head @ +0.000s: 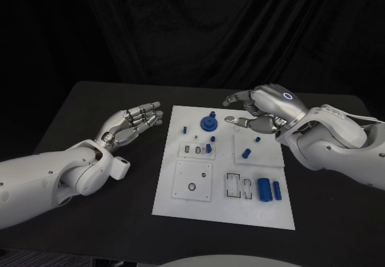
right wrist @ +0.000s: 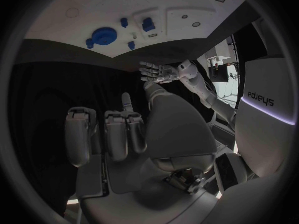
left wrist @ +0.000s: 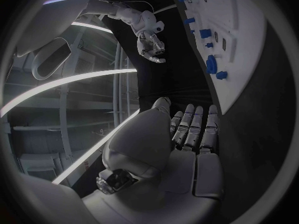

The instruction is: Assemble the parts on the task board

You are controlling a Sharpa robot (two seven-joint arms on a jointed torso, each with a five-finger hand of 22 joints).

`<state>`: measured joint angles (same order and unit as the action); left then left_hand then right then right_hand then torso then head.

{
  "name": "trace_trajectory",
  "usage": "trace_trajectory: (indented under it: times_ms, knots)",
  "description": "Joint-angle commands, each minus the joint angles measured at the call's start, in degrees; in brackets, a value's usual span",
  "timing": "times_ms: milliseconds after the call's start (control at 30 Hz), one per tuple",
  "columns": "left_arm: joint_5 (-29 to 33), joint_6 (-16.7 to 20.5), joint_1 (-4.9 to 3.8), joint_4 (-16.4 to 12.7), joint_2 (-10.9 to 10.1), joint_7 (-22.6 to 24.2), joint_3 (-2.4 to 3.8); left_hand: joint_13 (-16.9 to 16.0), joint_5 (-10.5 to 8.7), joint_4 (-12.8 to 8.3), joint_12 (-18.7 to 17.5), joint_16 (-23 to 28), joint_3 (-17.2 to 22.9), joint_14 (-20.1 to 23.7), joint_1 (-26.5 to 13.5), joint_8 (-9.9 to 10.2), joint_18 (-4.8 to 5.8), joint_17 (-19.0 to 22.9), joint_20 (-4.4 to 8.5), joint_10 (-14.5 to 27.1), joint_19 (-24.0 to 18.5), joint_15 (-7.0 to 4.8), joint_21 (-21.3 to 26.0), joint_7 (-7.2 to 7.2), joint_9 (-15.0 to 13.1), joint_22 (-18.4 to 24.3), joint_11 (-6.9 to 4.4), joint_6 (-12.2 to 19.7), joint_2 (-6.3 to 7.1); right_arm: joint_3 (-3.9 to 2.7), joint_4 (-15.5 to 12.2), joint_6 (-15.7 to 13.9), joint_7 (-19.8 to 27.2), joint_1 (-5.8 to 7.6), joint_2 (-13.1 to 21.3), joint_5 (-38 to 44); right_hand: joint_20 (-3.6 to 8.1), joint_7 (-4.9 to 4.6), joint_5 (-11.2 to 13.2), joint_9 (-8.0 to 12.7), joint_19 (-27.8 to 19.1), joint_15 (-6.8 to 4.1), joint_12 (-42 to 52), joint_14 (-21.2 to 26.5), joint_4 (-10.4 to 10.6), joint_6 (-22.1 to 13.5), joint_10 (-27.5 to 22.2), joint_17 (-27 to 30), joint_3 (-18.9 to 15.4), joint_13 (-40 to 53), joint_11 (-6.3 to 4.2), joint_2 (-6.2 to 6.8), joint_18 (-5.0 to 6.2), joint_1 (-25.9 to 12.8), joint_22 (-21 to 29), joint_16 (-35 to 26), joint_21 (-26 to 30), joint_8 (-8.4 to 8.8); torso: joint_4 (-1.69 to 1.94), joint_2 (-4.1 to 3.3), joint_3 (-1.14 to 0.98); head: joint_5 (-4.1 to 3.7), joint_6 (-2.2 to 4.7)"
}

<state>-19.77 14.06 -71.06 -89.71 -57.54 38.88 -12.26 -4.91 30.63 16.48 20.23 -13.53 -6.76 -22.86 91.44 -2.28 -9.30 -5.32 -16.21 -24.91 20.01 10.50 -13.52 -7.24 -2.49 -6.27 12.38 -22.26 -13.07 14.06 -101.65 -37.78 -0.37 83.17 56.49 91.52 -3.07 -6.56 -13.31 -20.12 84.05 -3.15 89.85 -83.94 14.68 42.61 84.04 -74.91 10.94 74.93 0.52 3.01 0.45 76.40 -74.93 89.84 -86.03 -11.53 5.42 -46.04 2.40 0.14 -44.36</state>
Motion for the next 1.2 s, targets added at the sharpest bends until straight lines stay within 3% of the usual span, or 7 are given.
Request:
trace_trajectory:
  times_ms: [33,300,367,533,667,800,1200]
  knots:
    - [-2.13,2.93,-1.27,1.69,1.61,6.13,0.11,-1.69,-3.90,0.17,5.78,-7.48,1.63,-6.65,-0.04,-0.30,-0.02,-1.90,-0.15,-3.07,8.86,0.87,-5.44,-0.24,-0.08,-2.23,1.08,-0.70,-0.36,0.06,1.21,-2.82,2.45,0.14,0.97,-2.84,-0.39,-0.02,-3.26,0.46,4.33,0.44,0.15,-6.06,-0.71,0.60,5.96,-15.09,0.80,15.07,0.51,-0.43,0.50,1.36,-13.83,0.16,-0.40,-0.25,-0.24,0.97,-0.75,0.51,-0.11]
    - [-4.66,-0.66,-3.15,10.07,7.16,9.28,0.11,-7.52,-14.61,0.22,18.72,-23.58,-7.38,-11.65,-18.33,-1.10,-0.65,-7.30,0.71,-6.74,15.36,-0.61,-10.46,0.18,-0.60,-4.13,-0.17,-6.89,-2.08,0.14,4.58,-2.75,2.63,-0.17,1.37,-3.22,-0.46,0.02,-4.40,0.91,4.37,0.46,0.15,-6.06,-1.19,0.75,5.96,-15.09,1.20,15.07,0.50,-0.42,0.47,2.05,-13.87,0.16,-0.50,-0.23,-0.68,2.24,-1.71,1.12,-0.02]
    - [-5.97,1.19,-3.31,11.56,8.39,8.61,0.11,-9.98,-2.48,-3.18,23.19,-31.47,-3.86,-15.91,-9.96,-1.17,-0.88,-10.88,1.00,-9.46,20.35,-1.39,-14.29,-0.92,-0.68,-5.88,-0.51,-8.46,-1.21,0.15,5.19,-2.50,2.55,-0.39,1.23,-3.25,-0.46,0.03,-4.44,0.95,4.38,0.46,0.15,-6.06,-1.24,0.75,5.96,-15.09,1.25,15.07,0.49,-0.42,0.47,2.14,-13.87,0.16,-0.53,-0.22,-0.73,2.66,-1.92,1.02,-0.13]
    - [-13.31,6.74,-3.52,11.73,10.16,2.00,0.11,-19.30,-4.22,0.72,34.36,-53.35,1.37,-21.20,-1.60,-1.17,-1.27,-22.03,4.92,-13.00,29.14,-5.17,-26.47,-3.16,-0.78,-13.20,-4.74,-12.61,2.99,0.15,6.03,-1.79,2.22,-0.84,1.00,-3.29,-0.47,-0.05,-4.38,1.04,4.33,0.47,0.15,-6.06,-1.21,0.69,5.96,-15.09,1.27,15.07,0.52,-0.45,0.50,2.12,-13.83,0.16,-0.41,-0.17,-0.83,3.60,-2.25,1.04,-0.52]
    - [-26.28,11.54,-4.03,8.66,10.76,-8.58,0.12,-59.33,-9.45,0.20,60.48,-74.10,3.05,-53.19,-5.52,-4.58,-0.23,-64.47,7.15,-42.89,36.37,-7.33,-44.06,-3.10,-1.71,-26.38,-6.61,-25.06,2.85,0.15,6.41,-1.20,1.73,-0.98,1.08,-3.30,-0.48,-0.11,-4.26,1.09,4.34,0.49,0.15,-6.06,-1.12,0.83,5.96,-15.09,1.29,15.07,0.57,-0.55,0.49,2.02,-13.84,0.16,-0.43,-0.23,-1.18,4.46,-2.83,1.44,-1.11]
    - [-35.38,11.17,-5.32,5.98,11.35,-19.41,0.12,-82.94,-16.10,0.22,69.19,-76.40,1.24,-65.22,-13.27,-7.57,2.42,-81.54,8.46,-63.15,47.07,-9.15,-60.82,-0.89,-3.42,-49.53,-8.13,-31.35,2.56,0.15,6.69,-0.61,1.21,-1.02,1.25,-3.30,-0.50,-0.17,-4.12,1.16,4.33,0.53,0.15,-6.06,-1.01,1.12,5.96,-15.09,1.33,15.07,0.62,-0.68,0.49,1.92,-13.84,0.16,-0.43,-0.36,-1.41,4.99,-3.12,1.93,-1.67]
    - [-48.35,-8.35,-9.94,3.03,16.26,-51.34,0.13,-85.09,-19.00,0.34,69.77,-76.47,-4.03,-67.14,-23.15,-16.29,6.51,-84.68,11.65,-65.09,61.54,-12.54,-72.21,2.70,-13.68,-71.76,-11.62,-36.24,0.37,0.15,7.54,1.33,0.32,-1.08,0.92,-3.31,-0.54,-0.20,-4.07,1.21,4.30,0.57,0.15,-6.06,-0.91,1.53,5.96,-15.09,1.34,15.07,0.67,-0.78,0.51,1.80,-13.82,0.16,-0.37,-0.55,-2.05,6.21,-3.74,3.30,-3.00]
